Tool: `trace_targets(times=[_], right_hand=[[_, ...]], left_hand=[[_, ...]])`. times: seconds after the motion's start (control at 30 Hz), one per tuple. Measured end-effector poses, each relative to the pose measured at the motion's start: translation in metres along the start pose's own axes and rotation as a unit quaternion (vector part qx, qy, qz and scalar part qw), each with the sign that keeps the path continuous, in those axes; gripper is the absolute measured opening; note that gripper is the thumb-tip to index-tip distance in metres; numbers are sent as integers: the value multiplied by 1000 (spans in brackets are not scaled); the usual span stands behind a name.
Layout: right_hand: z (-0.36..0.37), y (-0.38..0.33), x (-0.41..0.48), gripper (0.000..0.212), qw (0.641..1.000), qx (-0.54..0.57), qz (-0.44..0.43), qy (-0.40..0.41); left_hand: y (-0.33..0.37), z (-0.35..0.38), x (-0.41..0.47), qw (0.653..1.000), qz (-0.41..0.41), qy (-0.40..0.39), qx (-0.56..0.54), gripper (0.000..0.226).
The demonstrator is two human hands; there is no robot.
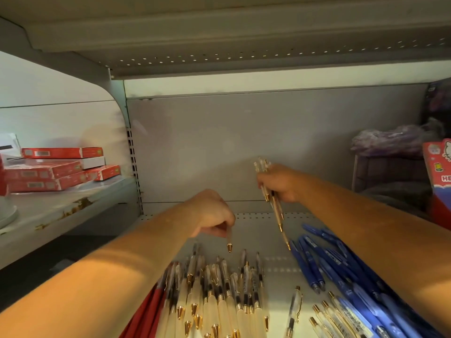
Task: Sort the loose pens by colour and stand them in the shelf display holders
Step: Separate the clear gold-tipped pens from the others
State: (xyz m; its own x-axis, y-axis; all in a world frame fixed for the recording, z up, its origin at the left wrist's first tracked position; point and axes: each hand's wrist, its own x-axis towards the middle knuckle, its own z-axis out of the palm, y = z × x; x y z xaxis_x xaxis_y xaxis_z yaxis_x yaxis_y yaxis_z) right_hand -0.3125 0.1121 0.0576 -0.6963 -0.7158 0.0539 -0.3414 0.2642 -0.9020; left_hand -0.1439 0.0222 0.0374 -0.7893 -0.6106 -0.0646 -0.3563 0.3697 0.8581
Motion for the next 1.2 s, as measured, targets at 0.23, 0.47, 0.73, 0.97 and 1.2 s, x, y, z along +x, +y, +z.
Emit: trace_targets(times=[0.23, 0.47, 0.73, 0.97, 1.2], right_hand=[[22, -8, -49, 16, 987, 119, 84, -65], [67, 10, -94, 38, 986, 109, 96, -78], [84, 16, -110, 90, 986, 145, 61, -60], [78, 18, -118, 10, 980, 130, 45, -141], [63, 15, -115, 42, 975, 99, 112, -165]], left_hand=[[4, -7, -45, 988, -48, -72, 125, 21], [0, 0, -79, 966, -33, -93, 240, 18], [-9, 8, -113, 910, 91, -26, 403, 27], [-40, 16, -131, 911, 207, -81, 347, 84], [-56, 30, -138, 864, 249, -122, 421, 113]])
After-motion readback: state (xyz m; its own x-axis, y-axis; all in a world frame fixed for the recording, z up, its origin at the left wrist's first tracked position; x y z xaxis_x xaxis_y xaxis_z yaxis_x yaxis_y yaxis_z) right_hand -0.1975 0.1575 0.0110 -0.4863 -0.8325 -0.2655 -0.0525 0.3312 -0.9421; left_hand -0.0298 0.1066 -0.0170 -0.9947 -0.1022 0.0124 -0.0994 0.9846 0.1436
